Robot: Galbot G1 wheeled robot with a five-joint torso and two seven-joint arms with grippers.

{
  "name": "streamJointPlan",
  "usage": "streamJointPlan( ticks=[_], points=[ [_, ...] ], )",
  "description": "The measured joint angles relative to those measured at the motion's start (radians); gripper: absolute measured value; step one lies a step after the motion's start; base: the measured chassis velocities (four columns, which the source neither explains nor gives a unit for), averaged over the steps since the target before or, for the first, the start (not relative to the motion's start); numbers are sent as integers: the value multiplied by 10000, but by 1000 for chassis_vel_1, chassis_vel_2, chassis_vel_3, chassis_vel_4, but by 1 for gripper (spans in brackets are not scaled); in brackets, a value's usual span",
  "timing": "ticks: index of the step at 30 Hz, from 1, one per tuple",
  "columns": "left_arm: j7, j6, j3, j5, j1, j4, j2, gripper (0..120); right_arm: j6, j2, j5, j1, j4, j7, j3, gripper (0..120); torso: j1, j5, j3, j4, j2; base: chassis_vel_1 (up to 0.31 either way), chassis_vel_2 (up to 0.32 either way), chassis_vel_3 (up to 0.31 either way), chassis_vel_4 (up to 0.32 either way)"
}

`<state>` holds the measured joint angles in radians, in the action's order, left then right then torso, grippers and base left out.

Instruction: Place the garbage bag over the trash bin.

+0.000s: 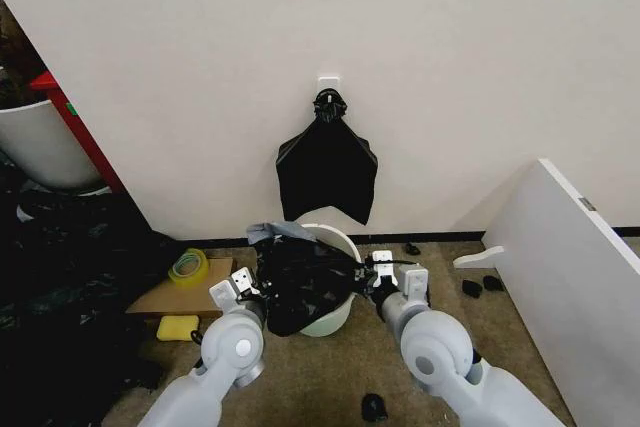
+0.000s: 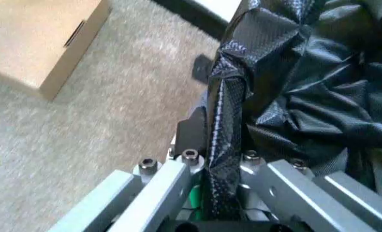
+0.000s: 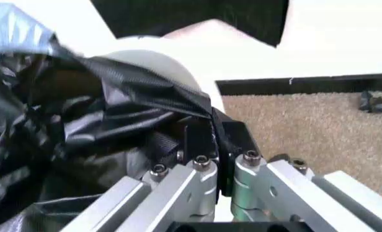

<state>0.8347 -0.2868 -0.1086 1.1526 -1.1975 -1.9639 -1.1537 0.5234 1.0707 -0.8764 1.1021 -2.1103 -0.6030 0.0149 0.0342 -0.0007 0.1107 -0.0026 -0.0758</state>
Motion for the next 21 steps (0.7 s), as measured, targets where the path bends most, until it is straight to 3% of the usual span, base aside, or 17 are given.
streamJointPlan(
  ticks=[16,21],
  points=[
    [-159,65,-221,-419,-1147,-660,198,1,-85,-549,23,269,-552,35,-18,0,0,0,0,0,0,0,0,0,0],
    [-258,85,-260,-796,-1391,-917,219,1,51,-706,698,788,-901,520,162,16,0,2,0,2,0,0,0,0,0]
  ],
)
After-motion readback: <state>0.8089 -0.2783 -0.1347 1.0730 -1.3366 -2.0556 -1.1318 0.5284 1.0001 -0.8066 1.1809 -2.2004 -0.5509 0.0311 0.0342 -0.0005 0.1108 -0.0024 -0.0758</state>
